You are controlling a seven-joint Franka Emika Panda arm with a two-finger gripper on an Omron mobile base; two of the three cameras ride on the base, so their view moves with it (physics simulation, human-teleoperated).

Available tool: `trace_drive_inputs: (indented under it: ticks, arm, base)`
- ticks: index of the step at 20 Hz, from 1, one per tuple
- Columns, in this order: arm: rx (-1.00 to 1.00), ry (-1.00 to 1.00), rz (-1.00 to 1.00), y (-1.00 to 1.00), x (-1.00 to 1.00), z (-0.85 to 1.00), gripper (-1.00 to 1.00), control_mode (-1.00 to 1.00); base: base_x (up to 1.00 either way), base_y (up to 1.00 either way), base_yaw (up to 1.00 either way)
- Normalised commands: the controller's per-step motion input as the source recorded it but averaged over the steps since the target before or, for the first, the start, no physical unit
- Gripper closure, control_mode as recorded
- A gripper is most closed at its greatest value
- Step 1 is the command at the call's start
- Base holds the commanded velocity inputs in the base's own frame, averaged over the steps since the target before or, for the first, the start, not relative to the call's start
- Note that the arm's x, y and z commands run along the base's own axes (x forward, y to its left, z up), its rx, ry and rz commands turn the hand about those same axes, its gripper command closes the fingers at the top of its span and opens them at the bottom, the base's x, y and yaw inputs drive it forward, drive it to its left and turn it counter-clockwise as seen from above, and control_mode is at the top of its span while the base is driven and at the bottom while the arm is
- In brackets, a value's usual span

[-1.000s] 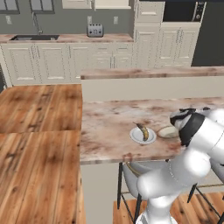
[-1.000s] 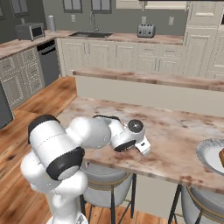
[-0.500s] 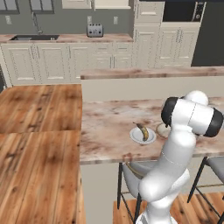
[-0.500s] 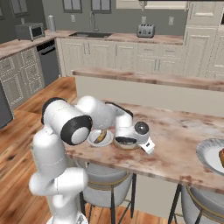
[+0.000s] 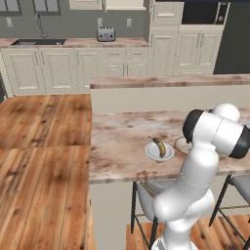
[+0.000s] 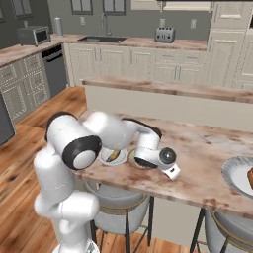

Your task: Take the smaller bowl and place it next to the appetizer plate on the dining counter , and place the larger bowl next to the plate with cooked food.

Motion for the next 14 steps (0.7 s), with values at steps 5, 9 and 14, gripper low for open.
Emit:
trace_drive_inputs:
  ticks: [5,9,14]
  arm:
    - [-0.02,-0.01,0.16,0.0,-0.59,1.0,-1.0,-1.0]
    - [-0.14,0.0,0.22,0.19,-0.81,1.0,-1.0,-1.0]
    - [-0.19,0.0,0.25,0.34,-0.82,1.0,-1.0,-1.0]
  base:
    - [0.0,0.0,0.0]
    - [0.0,0.0,0.0]
    - [0.0,0.0,0.0]
